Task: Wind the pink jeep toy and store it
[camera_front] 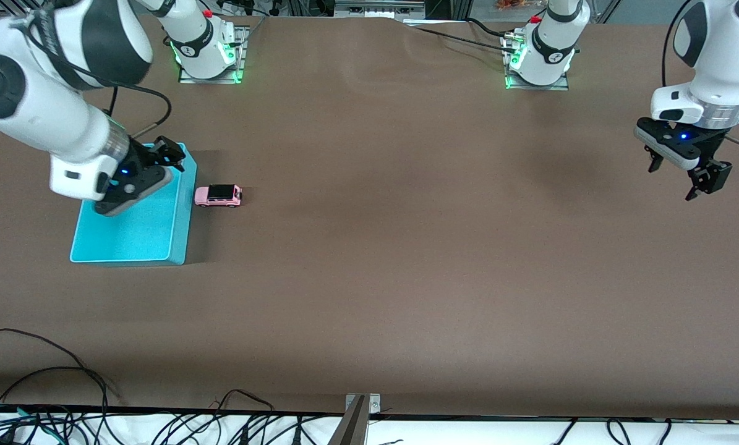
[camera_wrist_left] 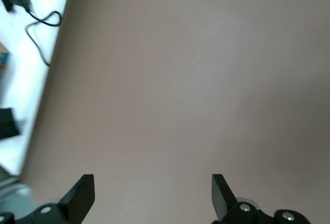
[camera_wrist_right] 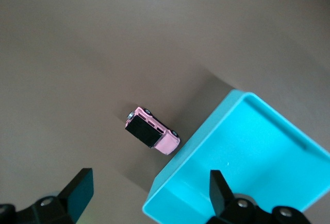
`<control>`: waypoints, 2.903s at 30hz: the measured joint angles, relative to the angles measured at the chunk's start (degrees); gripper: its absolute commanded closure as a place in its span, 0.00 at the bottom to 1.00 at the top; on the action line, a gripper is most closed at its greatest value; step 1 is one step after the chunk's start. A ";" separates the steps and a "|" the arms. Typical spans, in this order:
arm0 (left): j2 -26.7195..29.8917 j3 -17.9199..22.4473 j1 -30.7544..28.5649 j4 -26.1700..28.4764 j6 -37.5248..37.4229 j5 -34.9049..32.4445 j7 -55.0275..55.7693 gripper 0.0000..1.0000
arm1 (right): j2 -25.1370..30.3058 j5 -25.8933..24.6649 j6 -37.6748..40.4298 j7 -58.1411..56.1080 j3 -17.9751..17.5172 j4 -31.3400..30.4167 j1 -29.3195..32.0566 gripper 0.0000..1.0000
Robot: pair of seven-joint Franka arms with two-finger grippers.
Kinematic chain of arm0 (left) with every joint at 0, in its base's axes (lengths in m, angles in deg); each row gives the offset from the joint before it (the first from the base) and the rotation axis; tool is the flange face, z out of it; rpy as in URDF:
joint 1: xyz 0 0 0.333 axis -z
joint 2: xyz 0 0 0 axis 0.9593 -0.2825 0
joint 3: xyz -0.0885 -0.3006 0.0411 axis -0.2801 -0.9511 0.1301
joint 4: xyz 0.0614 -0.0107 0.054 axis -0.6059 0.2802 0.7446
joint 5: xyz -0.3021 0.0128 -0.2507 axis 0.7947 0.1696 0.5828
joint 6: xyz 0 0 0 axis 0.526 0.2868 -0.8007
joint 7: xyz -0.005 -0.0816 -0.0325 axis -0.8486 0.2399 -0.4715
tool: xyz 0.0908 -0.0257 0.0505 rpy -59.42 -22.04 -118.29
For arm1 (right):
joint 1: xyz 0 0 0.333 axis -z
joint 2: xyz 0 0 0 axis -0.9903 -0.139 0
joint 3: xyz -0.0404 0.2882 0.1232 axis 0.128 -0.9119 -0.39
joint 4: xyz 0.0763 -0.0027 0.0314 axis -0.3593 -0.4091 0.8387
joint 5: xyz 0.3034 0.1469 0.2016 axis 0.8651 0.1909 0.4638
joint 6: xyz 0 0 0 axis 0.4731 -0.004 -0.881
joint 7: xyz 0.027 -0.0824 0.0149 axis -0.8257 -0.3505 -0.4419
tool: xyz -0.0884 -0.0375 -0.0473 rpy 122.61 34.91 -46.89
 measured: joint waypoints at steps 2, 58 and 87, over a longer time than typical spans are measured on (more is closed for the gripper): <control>0.19 0.00 0.38 -1.65 -3.31 2.09 0.40 0.00 | -1.16 0.00 -1.22 -4.79 -0.12 -0.32 -0.13 0.00; -2.02 -9.89 -2.49 -30.33 -44.82 15.97 45.15 0.00 | -11.06 0.04 -41.07 -48.36 -0.39 -31.55 0.11 1.00; -12.54 -4.03 2.83 -39.68 -44.78 16.00 46.63 0.00 | -7.46 0.06 -8.43 -53.77 5.05 -4.64 1.35 1.00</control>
